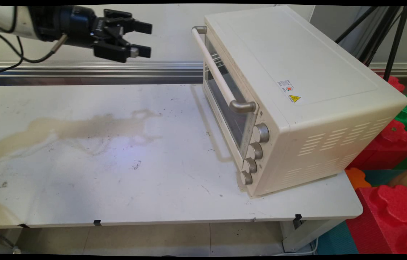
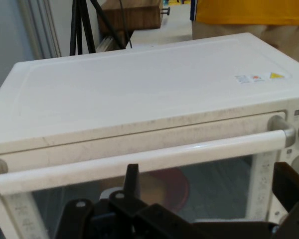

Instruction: Open the oven

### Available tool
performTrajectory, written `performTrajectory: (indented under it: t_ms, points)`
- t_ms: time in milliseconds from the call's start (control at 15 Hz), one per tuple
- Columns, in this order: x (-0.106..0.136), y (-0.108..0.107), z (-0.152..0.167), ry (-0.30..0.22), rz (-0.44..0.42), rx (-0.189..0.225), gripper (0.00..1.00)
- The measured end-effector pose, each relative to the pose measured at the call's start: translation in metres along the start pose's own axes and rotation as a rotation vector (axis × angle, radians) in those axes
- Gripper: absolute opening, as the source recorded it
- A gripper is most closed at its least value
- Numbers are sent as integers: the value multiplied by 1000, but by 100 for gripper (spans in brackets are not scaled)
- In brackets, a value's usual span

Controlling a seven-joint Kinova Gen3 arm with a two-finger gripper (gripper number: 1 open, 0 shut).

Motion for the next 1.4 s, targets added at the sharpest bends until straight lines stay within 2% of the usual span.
performTrajectory:
  t_ms: [600, 1000, 1400]
  points:
    - [10, -10, 62, -21, -6, 0, 100]
    - [8, -15, 109, -57, -26, -1, 100]
    - [8, -19, 130, -68, -31, 1, 100]
